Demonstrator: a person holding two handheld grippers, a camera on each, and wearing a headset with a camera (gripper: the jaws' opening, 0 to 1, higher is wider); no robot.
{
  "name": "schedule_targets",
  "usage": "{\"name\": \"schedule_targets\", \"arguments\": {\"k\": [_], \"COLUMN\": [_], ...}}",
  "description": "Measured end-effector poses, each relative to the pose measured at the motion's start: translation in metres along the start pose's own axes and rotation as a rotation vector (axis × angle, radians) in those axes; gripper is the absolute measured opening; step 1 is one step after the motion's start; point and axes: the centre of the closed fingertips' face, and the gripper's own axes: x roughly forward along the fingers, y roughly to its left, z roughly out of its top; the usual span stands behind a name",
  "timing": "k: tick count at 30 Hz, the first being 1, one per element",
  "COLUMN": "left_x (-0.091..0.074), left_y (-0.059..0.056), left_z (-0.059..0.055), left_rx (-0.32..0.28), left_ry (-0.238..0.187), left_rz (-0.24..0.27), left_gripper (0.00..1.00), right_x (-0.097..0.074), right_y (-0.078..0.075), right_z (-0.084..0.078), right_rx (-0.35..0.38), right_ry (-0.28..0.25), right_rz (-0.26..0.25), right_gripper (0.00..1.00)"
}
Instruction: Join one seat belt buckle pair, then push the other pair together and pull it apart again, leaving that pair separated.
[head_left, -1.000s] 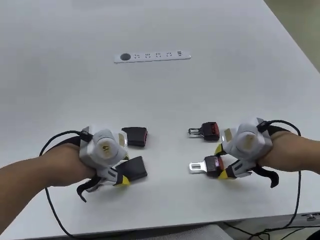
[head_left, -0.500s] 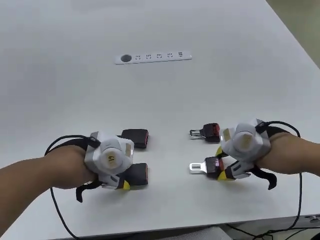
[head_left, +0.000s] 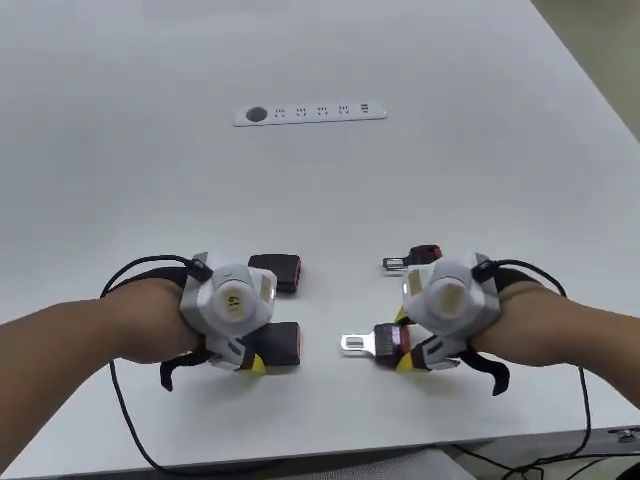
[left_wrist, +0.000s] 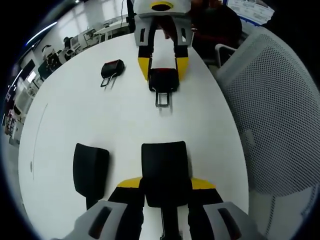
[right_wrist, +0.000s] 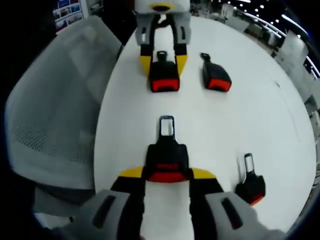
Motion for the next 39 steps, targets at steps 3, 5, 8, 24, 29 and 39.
{"name": "schedule_targets", "arguments": {"k": [3, 5, 8, 24, 29, 39], "left_x": [0.000, 0.000, 0.000, -0.001, 0.000, 0.001], "left_y": [0.000, 0.000, 0.000, 0.000, -0.001, 0.000], "left_z": [0.000, 0.000, -0.001, 0.000, 0.001, 0.001], "left_rx": [-0.002, -0.003, 0.000, 0.009, 0.012, 0.003], "left_ry": [0.000, 0.002, 0.005, -0.009, -0.005, 0.000], "left_rz": [0.000, 0.000, 0.000, -0.008, -0.014, -0.015], "left_gripper": [0.34, 0.34, 0.34, 0.34, 0.33, 0.33], "right_x": [0.006, 0.011, 0.016, 0.024, 0.025, 0.027], "right_y": [0.001, 0.002, 0.003, -0.004, -0.004, -0.006], "right_z": [0.013, 0.022, 0.033, 0.052, 0.052, 0.058], "right_rx": [-0.003, -0.005, -0.015, -0.042, -0.043, -0.045], "right_ry": [-0.009, -0.013, -0.016, -0.013, -0.007, -0.005], "right_rz": [-0.004, -0.006, -0.004, 0.000, 0.006, 0.009], "right_gripper": [0.33, 0.33, 0.33, 0.33, 0.32, 0.31]}}
